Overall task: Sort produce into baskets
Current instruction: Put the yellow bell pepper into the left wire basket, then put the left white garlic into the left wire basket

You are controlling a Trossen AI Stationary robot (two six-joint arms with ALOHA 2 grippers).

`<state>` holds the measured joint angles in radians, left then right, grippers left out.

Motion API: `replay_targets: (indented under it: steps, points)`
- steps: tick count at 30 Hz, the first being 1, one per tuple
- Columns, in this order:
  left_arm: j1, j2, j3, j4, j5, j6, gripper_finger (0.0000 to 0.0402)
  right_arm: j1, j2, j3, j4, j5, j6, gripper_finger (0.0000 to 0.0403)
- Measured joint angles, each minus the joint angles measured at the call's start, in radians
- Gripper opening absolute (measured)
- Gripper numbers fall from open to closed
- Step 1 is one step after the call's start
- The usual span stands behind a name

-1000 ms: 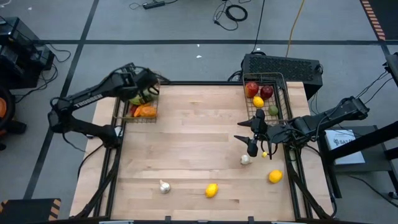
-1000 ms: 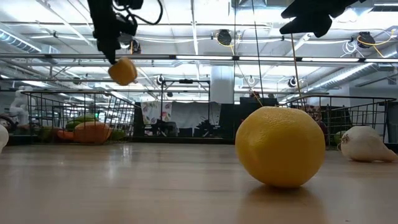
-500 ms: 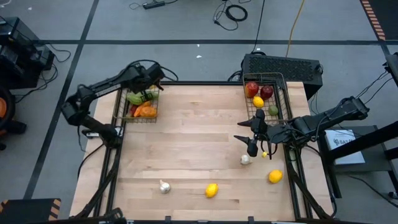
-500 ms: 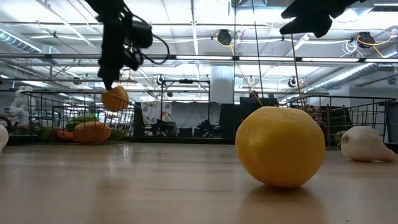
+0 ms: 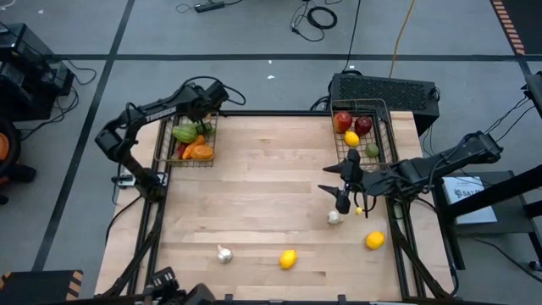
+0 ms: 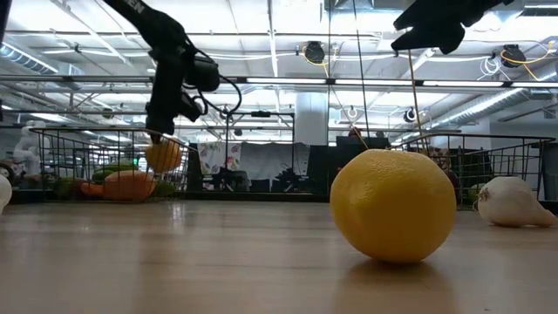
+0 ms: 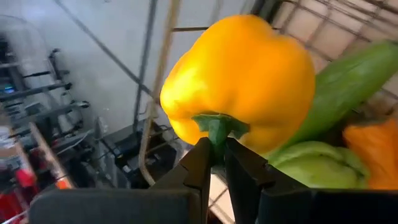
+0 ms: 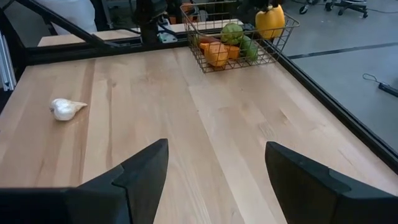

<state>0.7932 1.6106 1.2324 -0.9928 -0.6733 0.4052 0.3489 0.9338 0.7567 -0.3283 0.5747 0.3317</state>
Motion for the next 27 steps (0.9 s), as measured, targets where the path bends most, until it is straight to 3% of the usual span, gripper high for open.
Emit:
replay_targets:
  steps: [8, 14, 19, 25, 27]
  points:
    - [0.003, 0.007, 0.0, 0.007, 0.047, 0.001, 0.0061, 0.0, 0.016, 0.0, 0.001, 0.0, -0.002, 0.0258]
    - [0.003, 0.007, 0.0, 0.001, 0.044, 0.001, 0.0155, 0.0, 0.017, 0.0, 0.002, 0.0, -0.004, 0.0258]
    - [-0.012, 0.007, 0.029, -0.058, -0.056, -0.03, 0.0219, 0.0, 0.017, 0.0, 0.002, 0.0, -0.004, 0.0258]
    - [-0.112, -0.054, 0.176, -0.285, -0.059, -0.193, 0.0225, 0.0, 0.017, 0.0, 0.002, 0.004, -0.004, 0.0258]
    - [-0.172, -0.099, 0.216, -0.301, -0.012, -0.258, 0.0225, 0.0, 0.017, 0.0, 0.003, 0.004, -0.004, 0.0258]
